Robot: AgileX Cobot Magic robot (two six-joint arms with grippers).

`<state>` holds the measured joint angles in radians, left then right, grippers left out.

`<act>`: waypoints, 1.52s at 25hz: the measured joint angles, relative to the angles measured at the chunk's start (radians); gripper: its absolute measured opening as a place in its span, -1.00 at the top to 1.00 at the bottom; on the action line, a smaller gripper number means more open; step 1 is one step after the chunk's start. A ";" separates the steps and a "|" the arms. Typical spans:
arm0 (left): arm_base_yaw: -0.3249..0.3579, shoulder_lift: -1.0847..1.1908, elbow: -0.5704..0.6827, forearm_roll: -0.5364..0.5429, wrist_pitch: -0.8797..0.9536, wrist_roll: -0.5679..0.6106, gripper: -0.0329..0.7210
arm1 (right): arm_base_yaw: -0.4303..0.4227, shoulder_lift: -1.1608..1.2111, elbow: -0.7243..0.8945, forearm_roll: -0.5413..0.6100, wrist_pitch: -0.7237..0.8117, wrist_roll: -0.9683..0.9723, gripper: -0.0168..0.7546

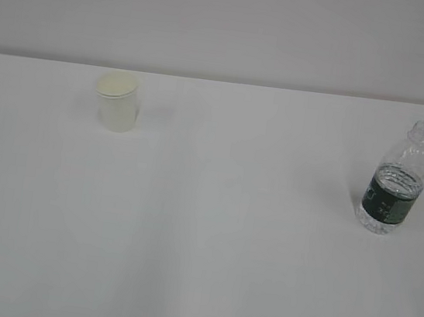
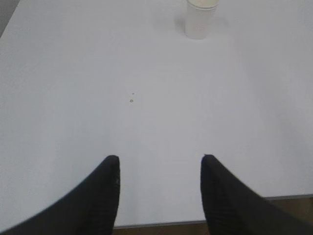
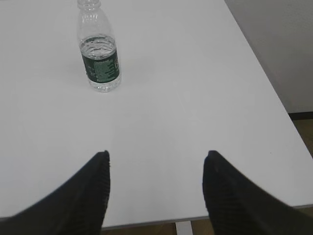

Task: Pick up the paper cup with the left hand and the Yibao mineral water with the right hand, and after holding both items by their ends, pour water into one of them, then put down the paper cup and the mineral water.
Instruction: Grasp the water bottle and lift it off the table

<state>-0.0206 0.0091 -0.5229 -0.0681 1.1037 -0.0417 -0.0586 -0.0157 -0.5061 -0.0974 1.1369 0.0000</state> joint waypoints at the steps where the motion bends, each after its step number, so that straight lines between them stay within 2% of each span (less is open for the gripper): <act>1: 0.000 0.000 0.000 0.000 0.000 0.000 -0.12 | 0.000 0.000 0.000 0.000 0.000 0.000 -0.23; 29: 0.000 0.000 0.000 0.000 0.000 0.000 -0.07 | 0.000 0.000 0.000 0.000 0.000 0.000 -0.23; 38: 0.000 0.000 0.000 0.000 0.000 0.000 0.10 | 0.000 0.000 0.000 0.000 0.000 0.000 -0.23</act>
<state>-0.0206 0.0091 -0.5229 -0.0681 1.1037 -0.0417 -0.0586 -0.0157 -0.5061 -0.0974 1.1369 0.0000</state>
